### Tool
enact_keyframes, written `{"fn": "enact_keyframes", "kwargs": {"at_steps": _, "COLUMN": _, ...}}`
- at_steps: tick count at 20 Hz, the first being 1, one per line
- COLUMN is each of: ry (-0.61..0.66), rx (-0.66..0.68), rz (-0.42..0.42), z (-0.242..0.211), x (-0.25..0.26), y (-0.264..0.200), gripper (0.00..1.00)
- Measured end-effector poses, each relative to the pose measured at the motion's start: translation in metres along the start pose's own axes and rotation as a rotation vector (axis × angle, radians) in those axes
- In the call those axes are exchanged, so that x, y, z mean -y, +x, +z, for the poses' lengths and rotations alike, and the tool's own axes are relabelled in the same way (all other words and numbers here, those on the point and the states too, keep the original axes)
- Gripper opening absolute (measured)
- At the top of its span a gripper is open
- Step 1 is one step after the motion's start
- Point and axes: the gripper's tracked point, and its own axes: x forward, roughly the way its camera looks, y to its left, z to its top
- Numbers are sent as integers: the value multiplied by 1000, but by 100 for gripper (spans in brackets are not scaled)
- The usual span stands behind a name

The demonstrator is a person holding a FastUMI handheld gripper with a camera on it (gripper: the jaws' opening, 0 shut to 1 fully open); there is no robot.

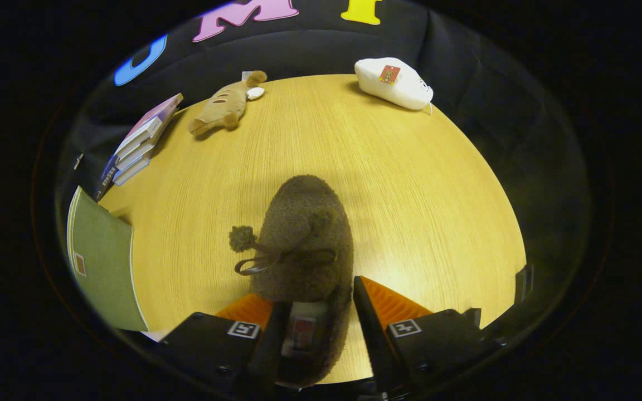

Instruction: Open the storage box then place both shoes into the box .Put the left shoe in first, then the right shoe, with the right side of both shoes facing outward in a uniform manner.

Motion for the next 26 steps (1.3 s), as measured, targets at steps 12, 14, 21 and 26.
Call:
{"fn": "enact_keyframes", "kwargs": {"at_steps": 12, "ry": 149, "rx": -67, "rz": 81, "z": 20, "x": -22, "y": -59, "gripper": 6}}
{"fn": "enact_keyframes", "kwargs": {"at_steps": 14, "ry": 150, "rx": -54, "rz": 115, "z": 31, "x": -43, "y": -80, "gripper": 6}}
{"fn": "enact_keyframes", "kwargs": {"at_steps": 21, "ry": 118, "rx": -15, "rz": 258, "z": 64, "x": -149, "y": -155, "gripper": 6}}
{"fn": "enact_keyframes", "kwargs": {"at_steps": 26, "ry": 55, "rx": -22, "rz": 352, "z": 63, "x": -238, "y": -193, "gripper": 6}}
